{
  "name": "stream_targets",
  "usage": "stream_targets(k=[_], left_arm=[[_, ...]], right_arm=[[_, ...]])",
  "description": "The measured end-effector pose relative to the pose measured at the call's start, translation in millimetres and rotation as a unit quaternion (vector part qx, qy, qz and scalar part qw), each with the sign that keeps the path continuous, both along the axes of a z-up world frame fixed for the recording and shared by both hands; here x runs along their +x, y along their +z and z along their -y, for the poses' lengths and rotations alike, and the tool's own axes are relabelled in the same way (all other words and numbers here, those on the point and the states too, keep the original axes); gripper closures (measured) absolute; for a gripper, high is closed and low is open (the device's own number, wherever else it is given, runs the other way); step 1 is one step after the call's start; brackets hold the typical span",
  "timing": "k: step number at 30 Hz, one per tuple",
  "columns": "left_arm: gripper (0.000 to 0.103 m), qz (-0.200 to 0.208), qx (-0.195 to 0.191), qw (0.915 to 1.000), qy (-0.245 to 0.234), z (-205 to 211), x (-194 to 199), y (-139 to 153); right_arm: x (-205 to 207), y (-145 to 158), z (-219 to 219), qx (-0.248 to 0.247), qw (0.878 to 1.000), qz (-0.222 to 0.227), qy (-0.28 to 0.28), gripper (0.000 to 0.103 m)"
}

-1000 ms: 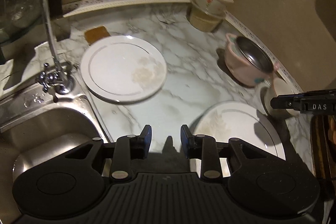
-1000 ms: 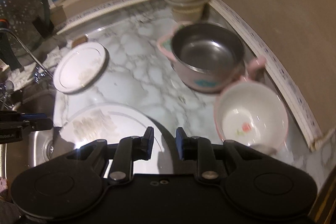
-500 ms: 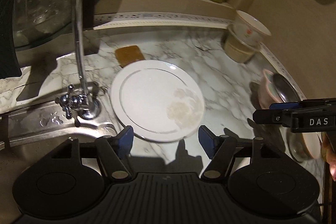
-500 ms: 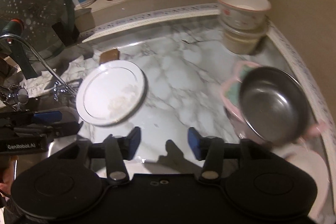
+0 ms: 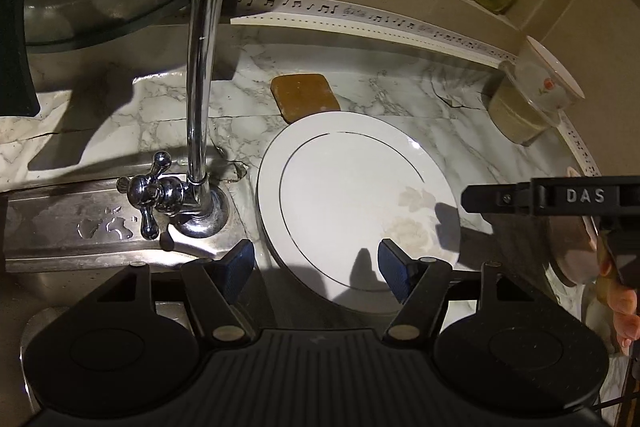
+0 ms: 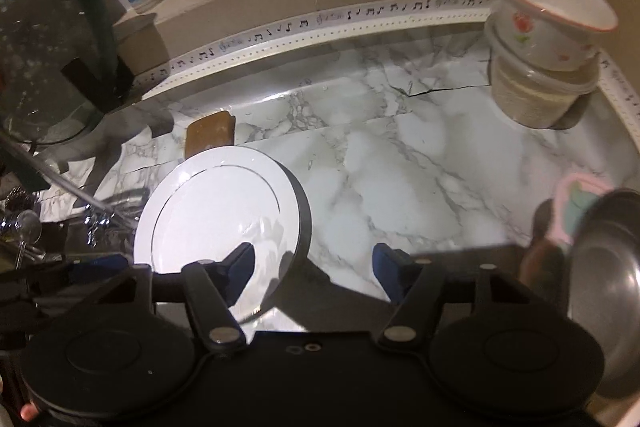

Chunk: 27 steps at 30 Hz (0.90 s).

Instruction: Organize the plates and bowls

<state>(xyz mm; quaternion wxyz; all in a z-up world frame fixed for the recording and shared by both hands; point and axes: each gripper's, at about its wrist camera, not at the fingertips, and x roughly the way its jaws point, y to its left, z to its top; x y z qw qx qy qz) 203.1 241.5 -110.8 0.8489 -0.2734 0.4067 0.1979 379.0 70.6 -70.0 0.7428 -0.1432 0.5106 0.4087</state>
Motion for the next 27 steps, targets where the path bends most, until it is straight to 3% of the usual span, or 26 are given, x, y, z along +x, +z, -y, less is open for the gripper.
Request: stream_targets(k=[5,8,16,23,27], left_arm=[[0.036,-0.001,-0.001,1.0,0.007,-4,3,-5],[0.037,0.002,-0.004,0.9998,0.018,-7,2,-7],[0.054,0.007,-0.007,0.9996,0.028,-9,1,-7],[0.07,0.009,-0.01,0.9992,0.039,-14,-2,-9],[0.075,0.008,-0.013,0.9993,0.034,-16,-1,-9]], right_arm=[[6,-12,-14,0.001,1.0,-0.021,0.004,0.042],[7,-18,-18,-0.001,1.0,-0.029,0.009,0.052],[12,-26,-21,0.004,0.999,-0.046,0.008,0.064],[13,-28,-25,0.014,0.998,-0.061,0.008,0.082],[12,-28,-26,0.015,0.998,-0.062,0.006,0.085]])
